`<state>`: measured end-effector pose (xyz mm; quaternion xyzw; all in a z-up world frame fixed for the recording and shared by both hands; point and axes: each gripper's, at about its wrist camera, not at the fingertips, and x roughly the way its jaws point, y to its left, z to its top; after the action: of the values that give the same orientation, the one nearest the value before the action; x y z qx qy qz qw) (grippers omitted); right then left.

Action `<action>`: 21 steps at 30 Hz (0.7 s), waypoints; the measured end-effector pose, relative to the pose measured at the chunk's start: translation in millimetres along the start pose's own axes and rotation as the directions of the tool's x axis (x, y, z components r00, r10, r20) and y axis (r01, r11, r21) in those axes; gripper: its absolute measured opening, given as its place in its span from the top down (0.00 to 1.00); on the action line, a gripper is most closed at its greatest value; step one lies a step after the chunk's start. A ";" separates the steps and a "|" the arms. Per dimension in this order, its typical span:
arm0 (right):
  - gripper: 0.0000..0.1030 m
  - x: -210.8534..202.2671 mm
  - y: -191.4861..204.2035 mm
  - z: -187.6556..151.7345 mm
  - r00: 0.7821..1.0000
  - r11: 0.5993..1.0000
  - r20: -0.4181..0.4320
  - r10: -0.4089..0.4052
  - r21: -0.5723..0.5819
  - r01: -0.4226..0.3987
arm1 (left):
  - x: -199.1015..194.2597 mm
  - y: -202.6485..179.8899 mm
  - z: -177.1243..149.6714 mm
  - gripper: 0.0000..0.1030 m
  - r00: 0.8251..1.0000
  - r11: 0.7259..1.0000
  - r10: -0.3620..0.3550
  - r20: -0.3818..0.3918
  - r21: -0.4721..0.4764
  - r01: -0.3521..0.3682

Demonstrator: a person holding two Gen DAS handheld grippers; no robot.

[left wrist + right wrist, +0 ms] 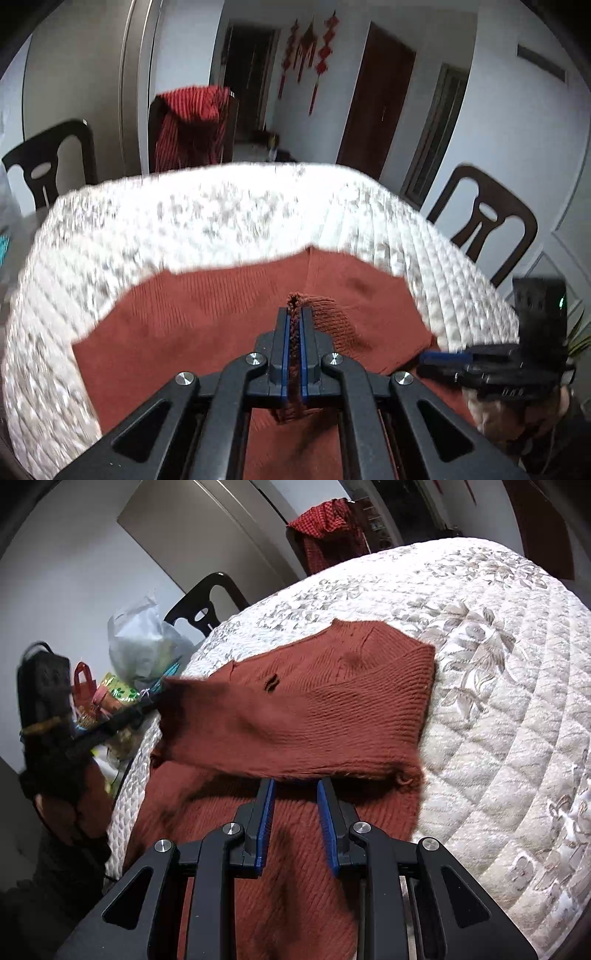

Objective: Fold small clothes
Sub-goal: 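Fold the held sleeve across the sweater body with the right tool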

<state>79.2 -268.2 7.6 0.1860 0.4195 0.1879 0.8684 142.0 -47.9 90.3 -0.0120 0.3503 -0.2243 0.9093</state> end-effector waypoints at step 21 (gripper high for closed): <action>0.93 -1.0 -20.5 16.9 0.983 0.982 0.003 -0.183 -0.037 0.183 | 30.3 36.0 -18.6 0.83 0.990 0.996 0.053 -0.131 -0.062 -0.061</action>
<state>95.6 -289.1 8.2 0.1304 0.4316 0.1149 0.8852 164.2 -25.7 50.7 -0.0172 0.4157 -0.1868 0.8900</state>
